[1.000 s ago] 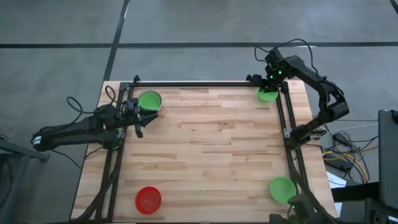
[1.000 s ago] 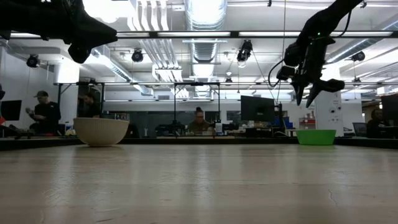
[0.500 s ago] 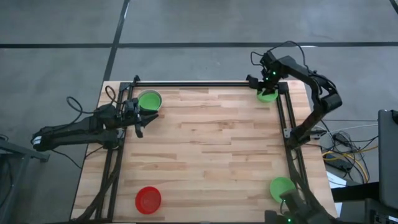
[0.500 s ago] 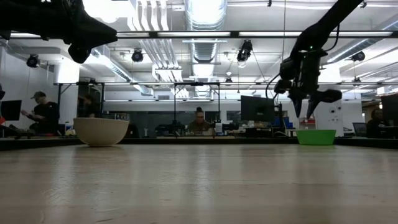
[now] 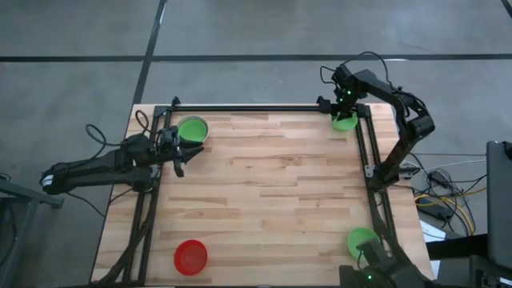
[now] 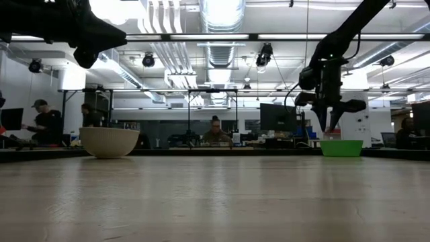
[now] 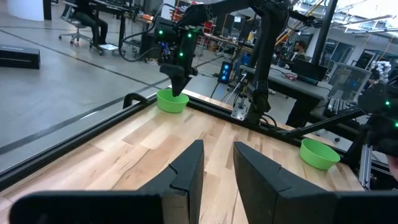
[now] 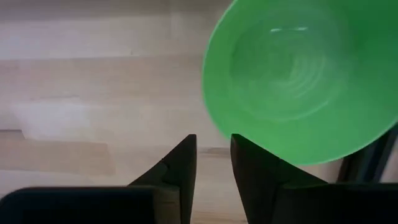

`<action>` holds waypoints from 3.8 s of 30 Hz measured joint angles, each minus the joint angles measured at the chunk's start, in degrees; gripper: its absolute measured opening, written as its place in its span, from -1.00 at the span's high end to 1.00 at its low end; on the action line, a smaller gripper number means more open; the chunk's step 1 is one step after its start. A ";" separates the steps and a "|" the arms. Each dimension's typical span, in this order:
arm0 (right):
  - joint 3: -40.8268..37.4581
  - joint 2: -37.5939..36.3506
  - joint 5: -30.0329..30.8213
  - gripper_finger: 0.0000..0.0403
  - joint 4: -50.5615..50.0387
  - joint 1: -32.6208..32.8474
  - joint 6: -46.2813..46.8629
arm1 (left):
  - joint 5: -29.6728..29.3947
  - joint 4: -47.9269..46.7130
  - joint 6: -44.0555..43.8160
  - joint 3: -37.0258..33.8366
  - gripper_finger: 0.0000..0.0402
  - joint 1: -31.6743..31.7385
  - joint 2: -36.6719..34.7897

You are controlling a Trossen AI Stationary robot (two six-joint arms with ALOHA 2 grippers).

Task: Nest bowls inside each other
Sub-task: Stack the top green bowl on the stacked green bowl

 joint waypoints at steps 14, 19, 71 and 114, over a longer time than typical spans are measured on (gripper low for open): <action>0.60 2.16 0.85 0.45 -0.33 -0.22 -3.89 | 0.00 -0.01 0.00 0.00 0.54 0.02 -0.01; 0.64 3.82 0.66 0.44 -0.18 -0.20 -4.11 | 0.00 -0.02 0.00 0.00 0.54 0.00 0.00; -4.13 6.03 4.05 0.54 5.34 -0.09 -7.13 | 0.00 -0.01 0.00 0.00 0.54 0.01 -0.02; 3.05 0.96 0.38 0.95 6.96 6.23 -11.31 | 0.00 -0.02 0.00 0.00 0.54 0.01 -0.02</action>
